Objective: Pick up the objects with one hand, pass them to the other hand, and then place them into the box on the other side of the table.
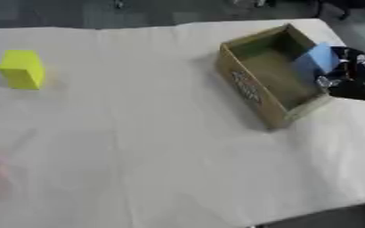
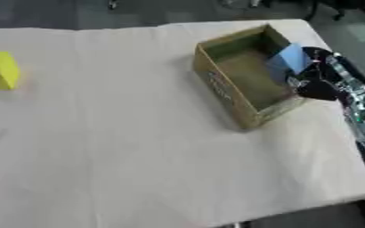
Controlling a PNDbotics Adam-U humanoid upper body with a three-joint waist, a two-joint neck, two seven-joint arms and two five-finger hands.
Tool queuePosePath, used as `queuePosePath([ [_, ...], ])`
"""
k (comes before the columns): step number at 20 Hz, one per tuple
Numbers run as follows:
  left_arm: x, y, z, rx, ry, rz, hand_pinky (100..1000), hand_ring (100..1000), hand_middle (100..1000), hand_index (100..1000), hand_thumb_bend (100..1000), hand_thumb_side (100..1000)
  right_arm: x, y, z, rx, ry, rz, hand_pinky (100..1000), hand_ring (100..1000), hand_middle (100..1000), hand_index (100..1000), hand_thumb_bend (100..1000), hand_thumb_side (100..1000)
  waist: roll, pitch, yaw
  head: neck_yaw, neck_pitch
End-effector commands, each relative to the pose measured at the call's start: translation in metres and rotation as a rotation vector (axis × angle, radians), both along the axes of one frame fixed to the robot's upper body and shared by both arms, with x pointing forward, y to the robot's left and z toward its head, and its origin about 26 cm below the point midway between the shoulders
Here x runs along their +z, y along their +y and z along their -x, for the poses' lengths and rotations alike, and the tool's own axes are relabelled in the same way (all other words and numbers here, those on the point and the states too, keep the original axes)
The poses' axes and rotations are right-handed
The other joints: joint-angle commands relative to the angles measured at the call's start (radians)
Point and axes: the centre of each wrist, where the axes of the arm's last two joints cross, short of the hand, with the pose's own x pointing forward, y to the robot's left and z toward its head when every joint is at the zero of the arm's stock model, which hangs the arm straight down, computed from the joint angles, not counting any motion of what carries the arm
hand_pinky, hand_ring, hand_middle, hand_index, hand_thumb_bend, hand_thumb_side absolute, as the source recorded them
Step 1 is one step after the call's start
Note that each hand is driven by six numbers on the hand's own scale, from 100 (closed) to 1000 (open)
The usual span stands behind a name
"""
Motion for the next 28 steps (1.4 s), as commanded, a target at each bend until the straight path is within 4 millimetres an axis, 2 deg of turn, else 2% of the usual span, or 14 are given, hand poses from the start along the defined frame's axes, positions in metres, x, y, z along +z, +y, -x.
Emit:
queuePosePath([
  [1,0.013,0.007,0.003,0.015,-0.036,-0.018,677,749,598,805,717,288,0.024,-0.012,-0.002,0.004,-0.022,0.073,831,537,521,714,100,128,0.013,-0.013,0.000,-0.006,0.004],
  [5,0.013,0.006,0.003,0.015,-0.036,-0.018,679,750,598,805,718,290,0.034,-0.017,-0.005,0.022,-0.023,0.124,860,621,607,786,100,100,0.012,-0.013,0.002,0.001,0.006],
  [9,0.013,0.005,0.003,0.010,-0.037,-0.014,683,751,599,806,722,295,0.039,-0.020,-0.007,0.028,-0.019,0.174,907,744,730,872,100,100,0.011,-0.012,0.005,0.008,0.009],
  [14,0.013,0.003,0.003,0.003,-0.037,-0.017,685,752,599,806,735,275,0.041,-0.019,-0.010,0.069,0.003,0.209,994,858,829,902,100,100,0.010,-0.013,0.008,0.010,0.012],
  [15,0.014,0.002,0.003,0.001,-0.037,-0.018,685,752,599,806,738,276,0.042,-0.018,-0.010,0.076,0.009,0.210,1000,874,843,899,106,158,0.010,-0.013,0.009,0.011,0.012],
  [18,0.014,0.001,0.003,-0.004,-0.037,-0.018,685,753,600,806,739,276,0.044,-0.017,-0.012,0.083,0.012,0.204,1000,891,874,919,153,223,0.011,-0.013,0.011,0.012,0.012],
  [21,0.014,0.001,0.002,-0.007,-0.036,-0.017,686,753,600,807,739,276,0.047,-0.015,-0.014,0.089,0.004,0.219,1000,898,892,929,215,231,0.012,-0.013,0.013,0.012,0.013],
  [23,0.014,0.000,0.002,-0.009,-0.036,-0.016,686,753,599,807,740,276,0.049,-0.014,-0.015,0.108,0.000,0.242,1000,901,905,951,285,185,0.012,-0.013,0.015,0.013,0.013],
  [26,0.014,-0.001,0.002,-0.012,-0.037,-0.016,687,753,599,806,741,276,0.052,-0.013,-0.016,0.145,-0.004,0.274,1000,906,913,973,328,100,0.011,-0.014,0.016,0.014,0.012],
  [27,0.014,-0.001,0.002,-0.013,-0.037,-0.016,687,753,599,806,744,276,0.052,-0.013,-0.016,0.160,-0.004,0.286,1000,909,919,983,318,100,0.011,-0.014,0.017,0.014,0.011],
  [28,0.015,-0.001,0.002,-0.014,-0.038,-0.015,687,753,599,806,746,277,0.053,-0.012,-0.016,0.179,0.000,0.301,1000,911,924,994,206,100,0.011,-0.014,0.018,0.014,0.010],
])
